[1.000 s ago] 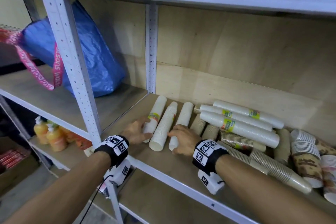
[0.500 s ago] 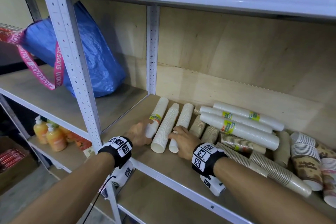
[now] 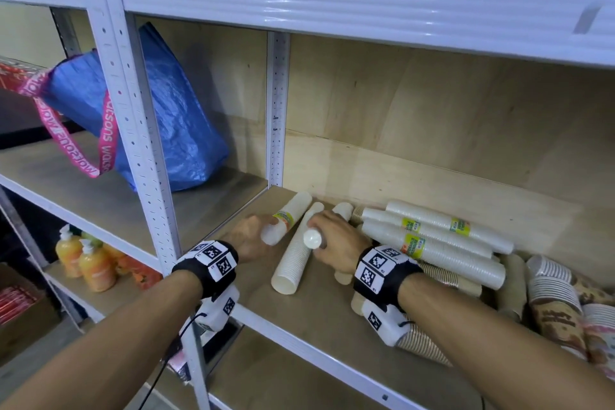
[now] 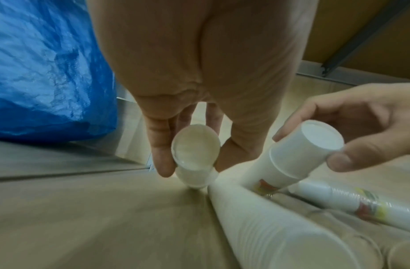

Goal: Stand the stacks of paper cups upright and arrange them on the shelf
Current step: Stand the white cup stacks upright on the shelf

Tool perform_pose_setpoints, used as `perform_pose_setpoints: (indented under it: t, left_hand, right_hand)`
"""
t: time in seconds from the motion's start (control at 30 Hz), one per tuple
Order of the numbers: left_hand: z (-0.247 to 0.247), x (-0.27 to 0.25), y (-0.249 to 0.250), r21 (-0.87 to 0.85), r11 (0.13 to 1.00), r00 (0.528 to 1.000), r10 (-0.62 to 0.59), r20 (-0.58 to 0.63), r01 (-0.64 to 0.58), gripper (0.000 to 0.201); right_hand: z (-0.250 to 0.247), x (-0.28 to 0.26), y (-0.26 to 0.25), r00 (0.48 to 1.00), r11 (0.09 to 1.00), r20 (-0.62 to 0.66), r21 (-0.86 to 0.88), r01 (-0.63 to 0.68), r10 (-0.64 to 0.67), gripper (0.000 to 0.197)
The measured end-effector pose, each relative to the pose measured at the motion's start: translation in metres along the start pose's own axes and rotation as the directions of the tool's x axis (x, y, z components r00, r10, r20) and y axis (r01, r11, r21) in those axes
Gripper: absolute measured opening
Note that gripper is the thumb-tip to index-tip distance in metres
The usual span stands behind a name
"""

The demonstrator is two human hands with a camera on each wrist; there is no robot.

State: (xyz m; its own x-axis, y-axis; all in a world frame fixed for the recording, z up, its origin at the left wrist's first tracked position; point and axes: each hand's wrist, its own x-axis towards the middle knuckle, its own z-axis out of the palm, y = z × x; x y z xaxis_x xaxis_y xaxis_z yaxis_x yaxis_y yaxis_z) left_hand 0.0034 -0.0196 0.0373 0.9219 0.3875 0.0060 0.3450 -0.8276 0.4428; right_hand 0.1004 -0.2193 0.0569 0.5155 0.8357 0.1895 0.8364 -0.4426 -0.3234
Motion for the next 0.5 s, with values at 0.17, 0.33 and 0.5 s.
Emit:
perform_pose_setpoints:
  t: [0.17,0.33,0.5]
  left_hand:
    - [-0.027,0.006,0.022,0.034,0.999,0.999,0.033,-0.040,-0.031,0.058]
    - [-0.052,0.010,0.045,-0.003,0.996,0.990,0.092,-0.106,-0.093,0.044]
    - [-0.075,0.018,0.067,-0.090,0.987,0.976,0.112,-0.185,-0.130,0.039]
  right_hand:
    - [-0.031,0.013,-0.004,0.983,0.999,-0.176,0.013,-0.044,0.046,0.030]
    - [-0.071,0.025,-0.005,0.945,0.991,-0.299,0.032,-0.133,0.137,0.027]
    - [-0.114,0.038,-0.011,0.904,0.980,-0.379,0.062,-0.190,0.199,0.029]
